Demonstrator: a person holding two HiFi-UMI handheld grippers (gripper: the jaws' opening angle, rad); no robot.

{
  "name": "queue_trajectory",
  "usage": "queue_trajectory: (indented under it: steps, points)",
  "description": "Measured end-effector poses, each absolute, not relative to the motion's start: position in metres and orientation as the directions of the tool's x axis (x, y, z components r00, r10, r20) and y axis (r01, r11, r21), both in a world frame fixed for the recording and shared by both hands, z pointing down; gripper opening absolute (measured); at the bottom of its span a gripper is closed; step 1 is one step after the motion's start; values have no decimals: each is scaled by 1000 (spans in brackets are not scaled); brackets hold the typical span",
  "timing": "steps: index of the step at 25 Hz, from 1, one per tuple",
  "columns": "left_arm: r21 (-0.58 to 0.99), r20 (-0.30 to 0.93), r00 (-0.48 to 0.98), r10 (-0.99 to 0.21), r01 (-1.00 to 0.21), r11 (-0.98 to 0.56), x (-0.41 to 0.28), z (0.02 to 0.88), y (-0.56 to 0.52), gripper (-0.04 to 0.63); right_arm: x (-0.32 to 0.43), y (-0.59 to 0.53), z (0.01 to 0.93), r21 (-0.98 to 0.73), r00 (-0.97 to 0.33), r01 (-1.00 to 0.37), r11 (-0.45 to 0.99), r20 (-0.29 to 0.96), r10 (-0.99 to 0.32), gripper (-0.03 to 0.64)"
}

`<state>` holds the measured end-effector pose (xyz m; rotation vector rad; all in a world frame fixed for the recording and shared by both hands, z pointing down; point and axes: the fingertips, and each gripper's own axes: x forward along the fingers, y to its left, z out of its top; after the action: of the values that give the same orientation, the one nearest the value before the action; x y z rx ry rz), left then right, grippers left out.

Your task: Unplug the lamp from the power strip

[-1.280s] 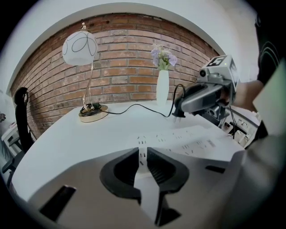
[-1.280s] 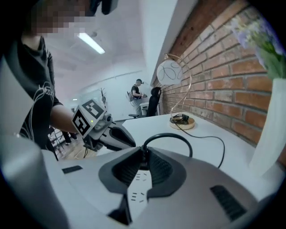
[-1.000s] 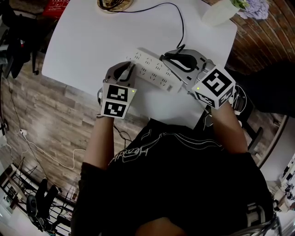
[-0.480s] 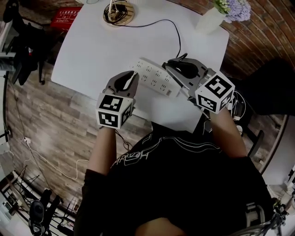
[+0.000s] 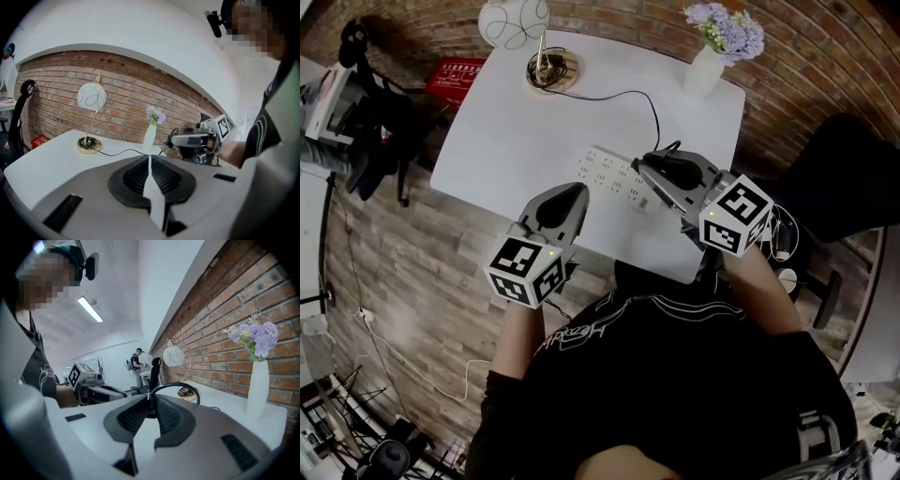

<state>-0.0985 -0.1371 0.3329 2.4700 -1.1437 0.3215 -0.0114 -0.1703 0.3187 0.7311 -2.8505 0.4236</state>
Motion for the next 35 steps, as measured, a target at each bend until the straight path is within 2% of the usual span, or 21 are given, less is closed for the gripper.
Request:
queue_trajectory:
  steps: [5, 11, 19, 35]
  points:
    - [272, 253, 675, -693, -737, -619, -99, 288, -106, 12, -11, -143, 289, -154, -866, -493, 856, 185, -465, 32]
    - [287, 168, 694, -700, -713, -639, -98, 252, -78, 11, -9, -113, 265, -194, -881, -472, 860, 127, -455, 34]
    - [246, 145, 707, -692, -703, -667, -87, 235, -64, 11, -8, -96, 258, -226, -890, -456, 861, 104, -444, 34]
    - [230, 131, 712, -690, -698, -678, -83, 231, -53, 11, -7, -81, 252, -184, -883, -470, 863, 110, -457, 34]
